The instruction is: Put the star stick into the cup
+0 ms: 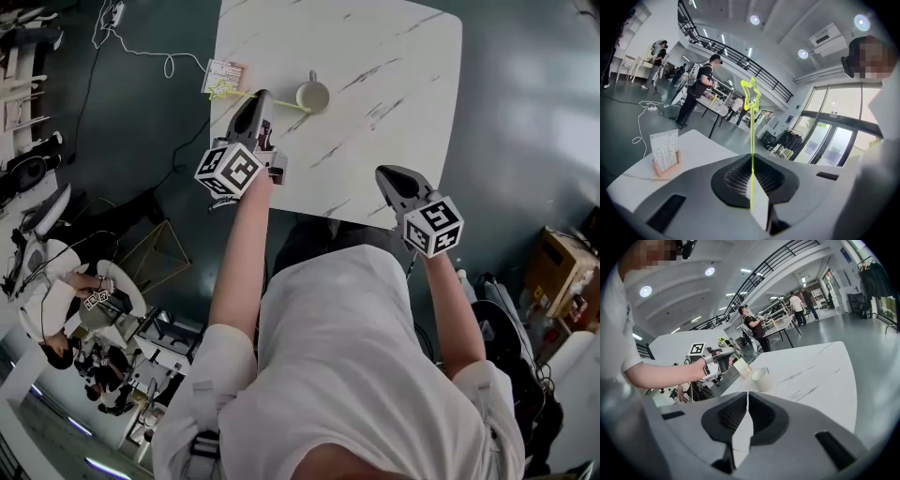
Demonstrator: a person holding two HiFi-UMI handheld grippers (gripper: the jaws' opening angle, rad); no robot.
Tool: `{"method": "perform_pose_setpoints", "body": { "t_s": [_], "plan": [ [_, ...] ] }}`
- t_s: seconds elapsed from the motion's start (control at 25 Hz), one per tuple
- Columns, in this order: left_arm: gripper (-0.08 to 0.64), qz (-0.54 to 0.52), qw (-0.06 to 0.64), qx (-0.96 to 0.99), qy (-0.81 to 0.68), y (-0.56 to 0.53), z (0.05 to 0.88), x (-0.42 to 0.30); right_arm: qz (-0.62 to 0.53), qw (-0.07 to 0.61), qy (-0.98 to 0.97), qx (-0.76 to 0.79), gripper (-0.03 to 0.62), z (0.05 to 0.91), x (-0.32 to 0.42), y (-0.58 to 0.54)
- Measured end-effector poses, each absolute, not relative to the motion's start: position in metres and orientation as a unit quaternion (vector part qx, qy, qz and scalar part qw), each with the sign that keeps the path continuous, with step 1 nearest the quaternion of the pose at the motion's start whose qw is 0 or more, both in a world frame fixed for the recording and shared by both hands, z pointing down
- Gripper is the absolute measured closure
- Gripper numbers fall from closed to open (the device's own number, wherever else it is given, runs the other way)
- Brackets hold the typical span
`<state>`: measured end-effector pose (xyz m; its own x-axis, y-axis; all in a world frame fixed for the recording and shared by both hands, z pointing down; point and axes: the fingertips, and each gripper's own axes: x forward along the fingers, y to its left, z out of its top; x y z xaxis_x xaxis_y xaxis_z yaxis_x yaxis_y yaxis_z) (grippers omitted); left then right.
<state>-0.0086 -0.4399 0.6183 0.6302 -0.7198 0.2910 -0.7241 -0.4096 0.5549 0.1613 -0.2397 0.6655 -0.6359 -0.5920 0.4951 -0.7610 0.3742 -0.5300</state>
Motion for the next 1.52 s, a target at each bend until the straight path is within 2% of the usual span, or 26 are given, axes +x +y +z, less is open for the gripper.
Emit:
{"method": "perform_pose_setpoints", "body": {
  "t_s": [0.6,0.64,0.72,1.04,1.32,1.52],
  "plan": [
    [0.531,0.061,0.365,0.801,-0.470,-0.446,0.715,0.021,0.422,0.096,-0.792,0.431,0.563,0.698,0.205,-0.238],
    [0.526,0.065,0.367,0.801,-0.468,-0.445,0.718,0.021,0.423,0.094,-0.791,0.431,0.561,0.699,0.205,-0.239],
    [0.461,0.073,0.375,0.801,-0.461,-0.442,0.723,0.020,0.425,0.091,-0.791,0.430,0.563,0.699,0.203,-0.240],
    [0.401,0.089,0.389,0.788,-0.470,-0.430,0.725,0.011,0.419,0.082,-0.793,0.433,0.561,0.689,0.205,-0.243],
    [0.399,0.087,0.396,0.783,-0.472,-0.408,0.711,-0.012,0.401,0.090,-0.802,0.434,0.563,0.667,0.186,-0.236],
    [0.420,0.093,0.361,0.817,-0.440,-0.386,0.676,-0.018,0.376,0.097,-0.806,0.446,0.561,0.646,0.168,-0.230]
  ]
}}
